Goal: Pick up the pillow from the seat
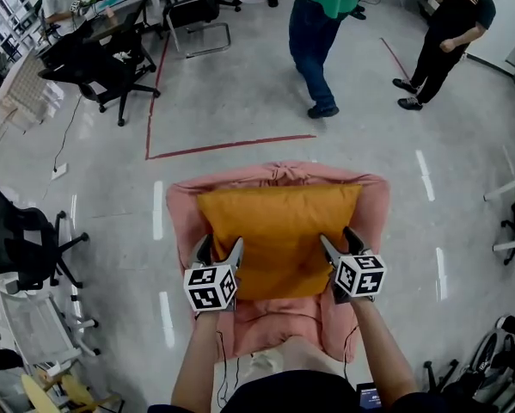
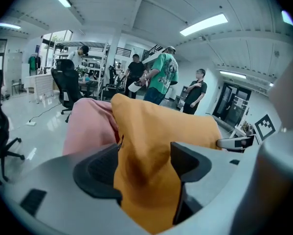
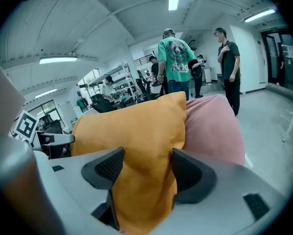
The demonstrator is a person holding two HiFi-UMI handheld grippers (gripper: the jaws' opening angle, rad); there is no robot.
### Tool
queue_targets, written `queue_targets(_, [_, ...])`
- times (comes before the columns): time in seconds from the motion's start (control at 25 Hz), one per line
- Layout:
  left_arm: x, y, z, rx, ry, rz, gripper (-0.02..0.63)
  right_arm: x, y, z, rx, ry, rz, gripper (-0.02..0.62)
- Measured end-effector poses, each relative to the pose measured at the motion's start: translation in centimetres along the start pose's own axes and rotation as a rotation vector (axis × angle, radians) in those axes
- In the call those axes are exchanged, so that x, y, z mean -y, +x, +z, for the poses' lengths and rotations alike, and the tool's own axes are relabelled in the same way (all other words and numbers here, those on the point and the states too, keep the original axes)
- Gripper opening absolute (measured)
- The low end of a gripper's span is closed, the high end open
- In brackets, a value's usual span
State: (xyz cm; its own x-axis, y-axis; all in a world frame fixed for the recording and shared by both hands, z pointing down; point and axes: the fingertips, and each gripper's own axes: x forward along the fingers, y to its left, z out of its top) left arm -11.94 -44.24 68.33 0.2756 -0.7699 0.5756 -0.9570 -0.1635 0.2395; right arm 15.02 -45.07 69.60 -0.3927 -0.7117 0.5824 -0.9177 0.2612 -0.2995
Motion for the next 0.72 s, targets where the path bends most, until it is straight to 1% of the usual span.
queue_targets(0.32, [-0.5, 1.2, 0.1, -0.015, -0.015, -0.01, 0.327, 0.4, 0.9, 0.2, -0.014, -0.008, -0.009, 0.31])
queue_targets(0.4, [-0.4, 1.5, 0.3, -0.015, -0.009, -0.012, 0.327, 0.7, 1.1, 0.3, -0.012, -0.008, -0.012, 0.316])
queue_targets(0.72, [-0.2, 2.5, 0.6, -0.021, 0.119, 0.004, 0.328, 1.4, 2.0, 0.1, -0.012, 0.013, -0.024, 0.348])
